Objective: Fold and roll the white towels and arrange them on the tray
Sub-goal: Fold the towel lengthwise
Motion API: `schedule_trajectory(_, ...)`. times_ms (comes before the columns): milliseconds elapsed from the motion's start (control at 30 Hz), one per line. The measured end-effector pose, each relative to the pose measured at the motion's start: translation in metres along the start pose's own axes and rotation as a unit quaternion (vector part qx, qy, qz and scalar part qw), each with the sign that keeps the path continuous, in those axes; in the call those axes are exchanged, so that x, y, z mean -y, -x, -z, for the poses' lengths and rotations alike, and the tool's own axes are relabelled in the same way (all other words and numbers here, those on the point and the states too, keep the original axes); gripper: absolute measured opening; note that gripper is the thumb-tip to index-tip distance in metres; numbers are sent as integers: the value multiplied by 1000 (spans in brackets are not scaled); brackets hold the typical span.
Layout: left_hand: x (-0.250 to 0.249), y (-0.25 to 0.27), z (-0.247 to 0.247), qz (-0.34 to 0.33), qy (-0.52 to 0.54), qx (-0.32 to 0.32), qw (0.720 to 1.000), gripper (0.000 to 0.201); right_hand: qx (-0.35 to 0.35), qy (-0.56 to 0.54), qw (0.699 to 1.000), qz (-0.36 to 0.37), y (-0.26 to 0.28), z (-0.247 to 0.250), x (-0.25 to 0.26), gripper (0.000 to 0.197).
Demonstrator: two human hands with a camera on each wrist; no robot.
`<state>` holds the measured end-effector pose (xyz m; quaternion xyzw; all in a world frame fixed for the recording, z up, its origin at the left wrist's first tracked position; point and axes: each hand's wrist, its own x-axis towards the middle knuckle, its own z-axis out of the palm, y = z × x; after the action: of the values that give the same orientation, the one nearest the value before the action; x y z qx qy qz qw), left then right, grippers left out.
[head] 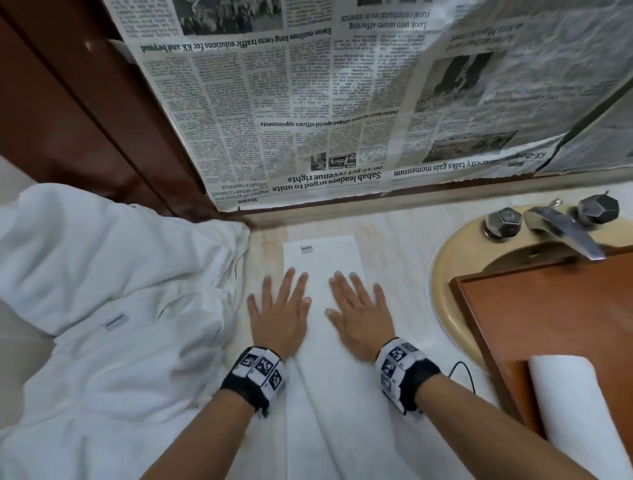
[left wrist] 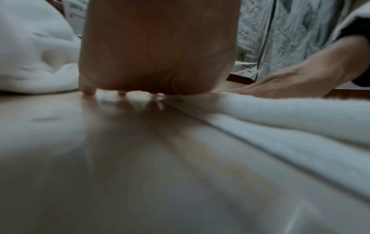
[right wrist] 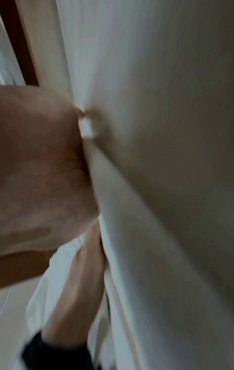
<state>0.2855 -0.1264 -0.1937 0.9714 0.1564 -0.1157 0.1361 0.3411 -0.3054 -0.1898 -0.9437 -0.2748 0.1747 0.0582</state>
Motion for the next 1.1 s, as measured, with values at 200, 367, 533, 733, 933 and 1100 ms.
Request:
schedule_trajectory(200, 22, 22, 9, 52, 28, 2, 998, 55, -24, -57, 989, -131, 23, 4, -34, 58)
schedule_trajectory(367, -17, 68, -10, -55, 33, 25, 998, 61, -43, -36, 998, 29, 60, -22, 19, 57)
schedule_trajectory(533, 0, 75, -13, 24, 29, 29, 999, 53, -5, -31, 999, -37, 67, -23, -6, 56)
schedule_trajectory(733, 10, 101, -5, 20, 70, 36, 997, 60, -77, -41, 995, -55, 99, -25, -7, 63)
schedule_trajectory(933, -4, 113, -12, -5, 27, 47, 999, 64, -48, -25, 999, -1, 128, -49, 14, 57)
schedule_trajectory(1100, -7, 107, -7, 21, 29, 51, 998, 71, 9, -30, 999, -23, 112, -37, 3, 61)
